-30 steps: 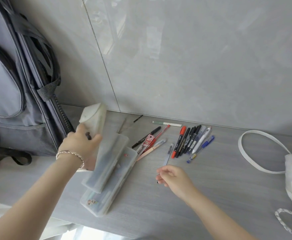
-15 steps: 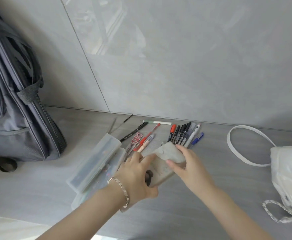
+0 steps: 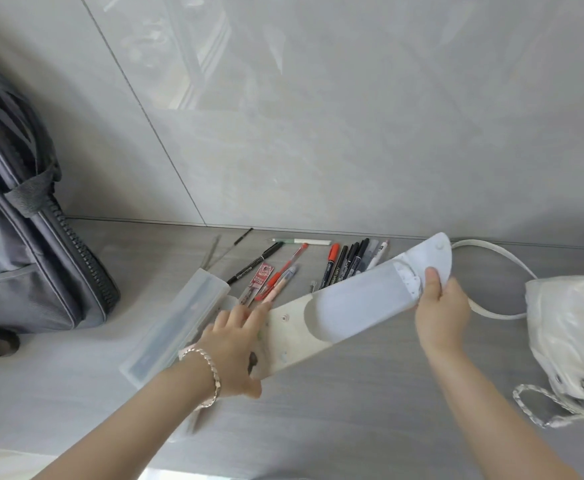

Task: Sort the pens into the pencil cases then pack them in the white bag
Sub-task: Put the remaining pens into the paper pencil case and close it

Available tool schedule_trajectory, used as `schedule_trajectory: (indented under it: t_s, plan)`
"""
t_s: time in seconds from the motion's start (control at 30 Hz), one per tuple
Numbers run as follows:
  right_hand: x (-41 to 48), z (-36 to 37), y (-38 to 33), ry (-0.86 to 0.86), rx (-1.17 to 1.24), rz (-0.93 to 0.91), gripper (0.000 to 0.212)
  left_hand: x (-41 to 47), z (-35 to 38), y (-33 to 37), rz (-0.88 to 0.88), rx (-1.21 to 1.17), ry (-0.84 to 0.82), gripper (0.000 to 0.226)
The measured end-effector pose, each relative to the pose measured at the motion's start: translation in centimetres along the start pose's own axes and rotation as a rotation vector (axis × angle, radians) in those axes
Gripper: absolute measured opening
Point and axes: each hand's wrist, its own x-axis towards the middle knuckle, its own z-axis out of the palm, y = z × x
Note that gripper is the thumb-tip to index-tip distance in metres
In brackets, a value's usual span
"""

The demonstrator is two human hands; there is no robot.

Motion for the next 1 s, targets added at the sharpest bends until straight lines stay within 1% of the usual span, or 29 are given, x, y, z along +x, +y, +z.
schedule_trajectory:
  t_s: [0.07,0.1,0.13,0.17,0.2,0.23,0.27,0.3,0.33,0.37,0.4,0.47,0.53,0.63,0.7,0.77,0.9,0.93,1.0]
  plan:
    - [-0.4,0.4,-0.4,-0.031,0.015,-0.007,0.032,0.3,-0.5,0.8,0.006,-0.042,-0.116,0.112]
    - [-0.6,0.7,-0.8,-0.066,0.036,-0.015,0.031,0.8,-0.7,1.3,-0.013,-0.128,-0.141,0.103]
    - [-0.9,1.2,-1.1,-0.110,0.048,-0.022,0.030,1.2,-0.8,1.7,-0.029,-0.251,-0.133,0.086]
    - [-1.2,1.7,-1.4,-0.164,0.054,-0.028,0.030,1.6,-0.9,2.1,-0.029,-0.375,-0.090,0.058]
    - [-1.4,2.2,-1.4,-0.225,0.072,-0.024,0.029,1.9,-0.9,2.4,-0.039,-0.445,-0.020,0.027]
    - [-1.6,2.7,-1.6,-0.286,0.105,-0.001,0.030,2.2,-0.8,2.5,-0.056,-0.485,0.052,0.019]
    - [-1.5,3.0,-1.6,-0.339,0.149,0.057,0.031,2.5,-0.6,2.5,-0.087,-0.497,0.097,0.030]
    - [-1.3,3.3,-1.6,-0.390,0.184,0.141,0.033,2.7,-0.4,2.2,-0.133,-0.501,0.131,0.034]
    - [-0.7,3.6,-1.1,-0.407,0.172,0.215,0.037,2.8,-0.4,1.9,-0.183,-0.504,0.173,0.035]
    - [0.2,4.0,-0.5,-0.407,0.089,0.256,0.041,2.9,-0.4,1.7,-0.234,-0.512,0.209,0.036]
    - [1.4,4.5,0.4,-0.390,-0.049,0.260,0.043,3.0,-0.5,1.4,-0.268,-0.536,0.248,0.037]
    - [3.5,5.9,1.8,-0.336,-0.301,0.269,0.037,3.1,-0.7,1.0,-0.298,-0.616,0.318,0.041]
    - [4.9,7.6,2.1,-0.339,-0.386,0.283,0.034,3.2,-0.9,1.0,-0.331,-0.693,0.360,0.041]
    - [5.7,10.0,0.9,-0.366,-0.489,0.331,0.056,3.1,-1.1,1.0,-0.381,-0.765,0.379,0.037]
    - [5.8,11.0,0.4,-0.359,-0.541,0.320,0.057,3.0,-1.2,1.0,-0.394,-0.776,0.360,0.036]
    - [5.8,11.6,0.2,-0.360,-0.565,0.316,0.054,3.0,-1.3,0.8,-0.393,-0.780,0.337,0.037]
    - [5.6,11.1,0.8,-0.376,-0.599,0.234,0.046,2.9,-1.2,0.7,-0.385,-0.813,0.298,0.038]
    - [5.6,10.7,1.0,-0.385,-0.590,0.212,0.039,2.9,-1.1,0.8,-0.381,-0.820,0.291,0.038]
    - [5.6,9.6,1.3,-0.419,-0.536,0.202,0.013,3.0,-1.0,0.8,-0.366,-0.831,0.279,0.039]
